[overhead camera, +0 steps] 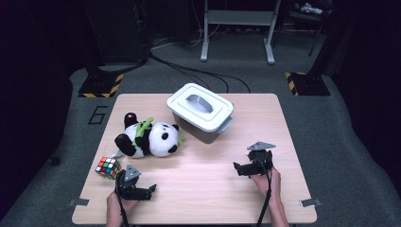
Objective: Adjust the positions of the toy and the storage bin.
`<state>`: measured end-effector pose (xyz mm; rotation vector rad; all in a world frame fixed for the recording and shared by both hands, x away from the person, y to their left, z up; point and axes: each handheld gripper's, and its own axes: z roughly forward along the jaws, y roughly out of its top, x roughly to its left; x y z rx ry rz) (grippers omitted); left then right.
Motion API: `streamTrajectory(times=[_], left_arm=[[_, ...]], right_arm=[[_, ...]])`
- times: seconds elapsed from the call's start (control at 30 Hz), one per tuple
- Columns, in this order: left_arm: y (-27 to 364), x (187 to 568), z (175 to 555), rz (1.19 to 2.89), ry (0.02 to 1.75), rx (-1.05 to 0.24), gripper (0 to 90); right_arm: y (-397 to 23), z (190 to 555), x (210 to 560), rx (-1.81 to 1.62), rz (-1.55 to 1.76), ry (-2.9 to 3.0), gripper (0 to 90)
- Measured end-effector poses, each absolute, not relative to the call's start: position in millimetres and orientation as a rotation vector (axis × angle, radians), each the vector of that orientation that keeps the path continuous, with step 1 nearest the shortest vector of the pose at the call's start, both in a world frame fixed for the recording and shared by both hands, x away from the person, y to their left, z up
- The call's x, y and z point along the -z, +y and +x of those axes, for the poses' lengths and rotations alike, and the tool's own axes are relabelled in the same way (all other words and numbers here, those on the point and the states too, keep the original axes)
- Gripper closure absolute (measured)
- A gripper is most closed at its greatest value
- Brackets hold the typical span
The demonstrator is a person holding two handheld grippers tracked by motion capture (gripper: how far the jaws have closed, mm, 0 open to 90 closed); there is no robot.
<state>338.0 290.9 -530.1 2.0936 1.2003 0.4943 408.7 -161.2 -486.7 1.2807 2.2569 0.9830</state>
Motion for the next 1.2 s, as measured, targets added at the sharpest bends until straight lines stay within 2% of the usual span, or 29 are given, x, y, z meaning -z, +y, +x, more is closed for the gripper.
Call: streamTrajectory(times=[0.37,0.63,1.13,1.2], left_arm=[[290.7,530.7,338.2,2.094,1.187,-0.506,0.0],[290.3,531.4,338.1,2.086,1.189,-0.513,0.0],[289.9,531.6,338.2,2.087,1.182,-0.503,0.0],[289.9,531.6,338.1,2.086,1.182,-0.504,0.0]], right_arm=[[-139.3,431.9,421.9,-1.065,1.159,2.278,0.0],[-111.3,464.1,392.3,-1.068,1.099,2.306,0.6],[-61.4,531.7,378.9,-1.039,1.014,2.343,14.2],[-54.7,539.7,378.9,-1.030,1.017,2.346,19.0]])
